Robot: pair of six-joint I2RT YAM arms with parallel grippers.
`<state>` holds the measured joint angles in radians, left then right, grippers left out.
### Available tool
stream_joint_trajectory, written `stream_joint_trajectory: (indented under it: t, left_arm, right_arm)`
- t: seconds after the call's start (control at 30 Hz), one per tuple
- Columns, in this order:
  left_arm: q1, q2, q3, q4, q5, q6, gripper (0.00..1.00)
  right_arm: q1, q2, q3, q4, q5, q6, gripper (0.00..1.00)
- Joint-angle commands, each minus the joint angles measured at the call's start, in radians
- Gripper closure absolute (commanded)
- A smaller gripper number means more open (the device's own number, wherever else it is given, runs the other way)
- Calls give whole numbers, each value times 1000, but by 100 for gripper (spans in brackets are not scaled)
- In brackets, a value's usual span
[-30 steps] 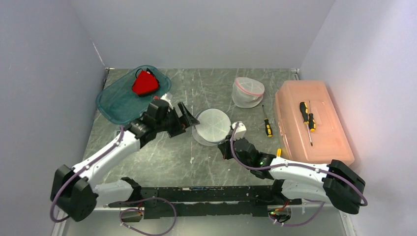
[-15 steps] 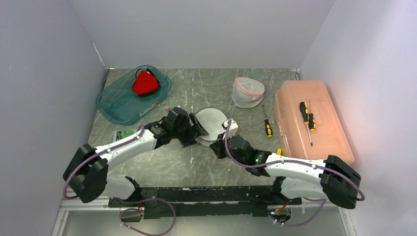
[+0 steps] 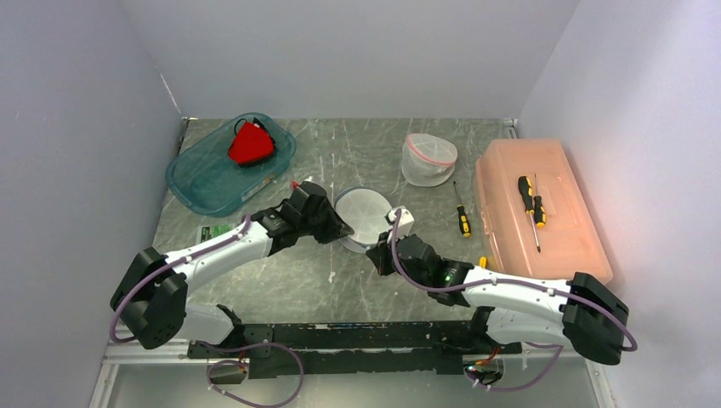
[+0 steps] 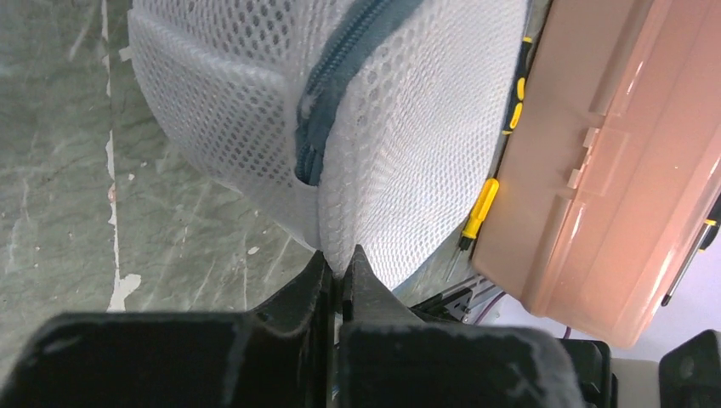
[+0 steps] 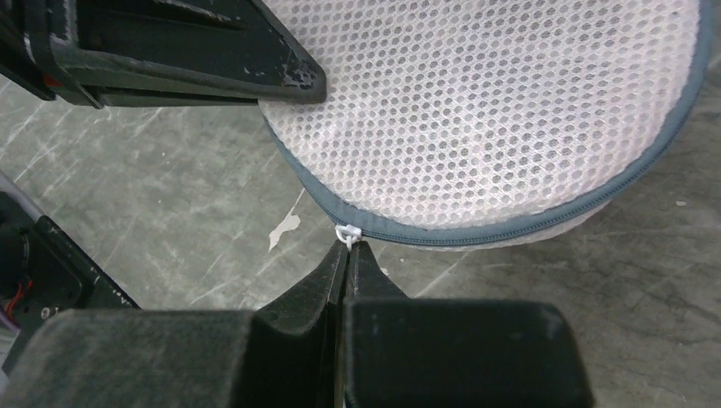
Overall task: Unzip the laundry bag and remove the bra
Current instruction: Unzip the laundry bag at the center of the board.
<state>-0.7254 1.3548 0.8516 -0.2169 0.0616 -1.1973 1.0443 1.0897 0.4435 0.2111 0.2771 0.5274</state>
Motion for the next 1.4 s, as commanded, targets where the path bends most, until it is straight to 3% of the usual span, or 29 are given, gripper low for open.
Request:
stream_joint_trajectory:
  t: [0.0, 0.2, 0.47, 0.63, 0.9, 1.03, 1.13, 1.17, 1.2, 1.23, 1.3, 1.37]
  left_arm:
    - [2, -3, 73, -35, -52, 87, 97]
    - [5, 8, 108, -68, -49, 180, 97]
    - [25, 18, 127, -75, -3, 286, 97]
    - [88, 51, 154, 25, 227, 427, 97]
    - [95, 224, 521, -214, 387, 755, 97]
    - [117, 324, 592, -255, 408, 816, 95]
    - [126, 342, 538, -227, 409, 790, 83]
    - [126, 333, 504, -205, 407, 776, 73]
    - [127, 319, 473, -186, 398, 758, 52]
    - [127, 298, 444, -175, 381, 741, 39]
    - [127, 248, 394, -167, 335, 707, 22]
    - [130, 185, 345, -174, 294, 657, 14]
  right_arm:
    - [5, -44, 49, -101, 86, -26, 100]
    - [-17, -52, 63, -204, 174, -3, 100]
    - [-27, -108, 48, -207, 191, -1, 100]
    - [-3, -181, 49, -214, 97, -109, 100]
    - [122, -109, 107, -152, 208, -127, 100]
    - [126, -43, 71, -59, 272, -65, 100]
    - [126, 17, 67, -49, 295, -21, 100]
    - [127, 30, 67, -47, 296, -12, 100]
    - [126, 37, 63, -40, 291, -7, 100]
    - [126, 41, 59, -36, 285, -3, 100]
    - [126, 44, 59, -35, 280, -1, 100]
    - [125, 45, 64, -37, 273, 0, 100]
